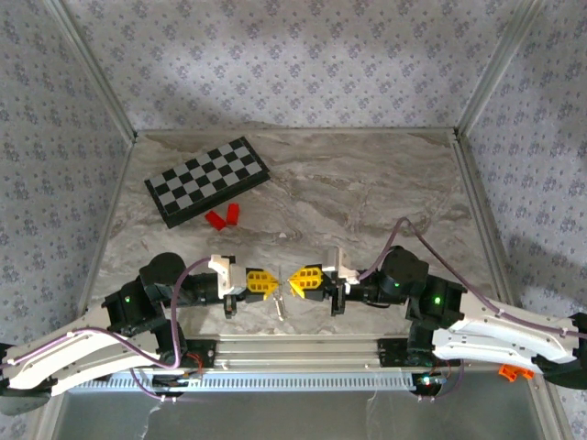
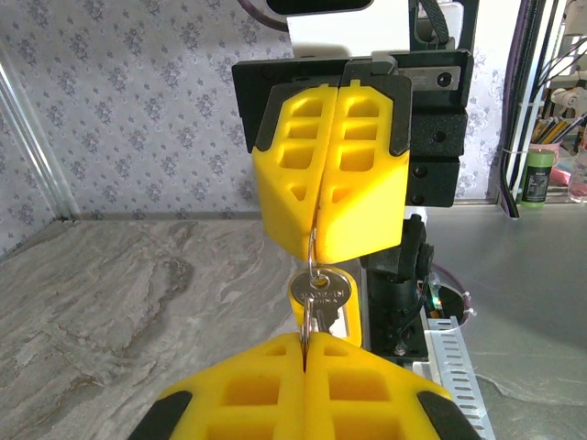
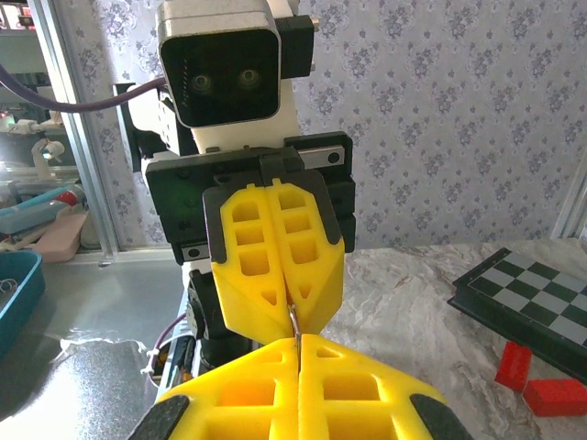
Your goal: Put the keys on the keyring
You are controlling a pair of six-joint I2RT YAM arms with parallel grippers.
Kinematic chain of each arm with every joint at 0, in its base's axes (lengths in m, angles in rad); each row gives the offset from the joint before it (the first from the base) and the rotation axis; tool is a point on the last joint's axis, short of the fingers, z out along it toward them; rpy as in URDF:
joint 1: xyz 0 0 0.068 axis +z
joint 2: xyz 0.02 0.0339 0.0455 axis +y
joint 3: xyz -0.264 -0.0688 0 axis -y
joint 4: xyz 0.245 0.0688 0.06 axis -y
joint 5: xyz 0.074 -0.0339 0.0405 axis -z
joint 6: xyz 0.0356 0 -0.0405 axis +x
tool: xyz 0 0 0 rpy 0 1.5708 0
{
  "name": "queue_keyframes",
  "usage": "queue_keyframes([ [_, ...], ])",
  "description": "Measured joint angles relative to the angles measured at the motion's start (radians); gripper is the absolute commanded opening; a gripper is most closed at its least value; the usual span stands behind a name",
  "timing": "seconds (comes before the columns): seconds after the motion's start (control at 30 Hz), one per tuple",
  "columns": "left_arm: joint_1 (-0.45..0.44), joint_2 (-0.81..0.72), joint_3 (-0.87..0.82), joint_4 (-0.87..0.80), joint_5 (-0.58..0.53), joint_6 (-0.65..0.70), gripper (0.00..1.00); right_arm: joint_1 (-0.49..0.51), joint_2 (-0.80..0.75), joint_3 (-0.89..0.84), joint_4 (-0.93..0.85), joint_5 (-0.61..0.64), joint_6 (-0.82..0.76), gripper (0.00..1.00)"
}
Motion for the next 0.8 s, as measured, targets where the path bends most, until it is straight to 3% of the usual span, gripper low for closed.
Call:
queue_keyframes([
  [0.8, 0.0, 0.0, 0.0, -0.009, -0.003, 0.003, 0.0, -0.011, 0.02, 0.0, 0.0, -0.026, 0.0, 0.0],
])
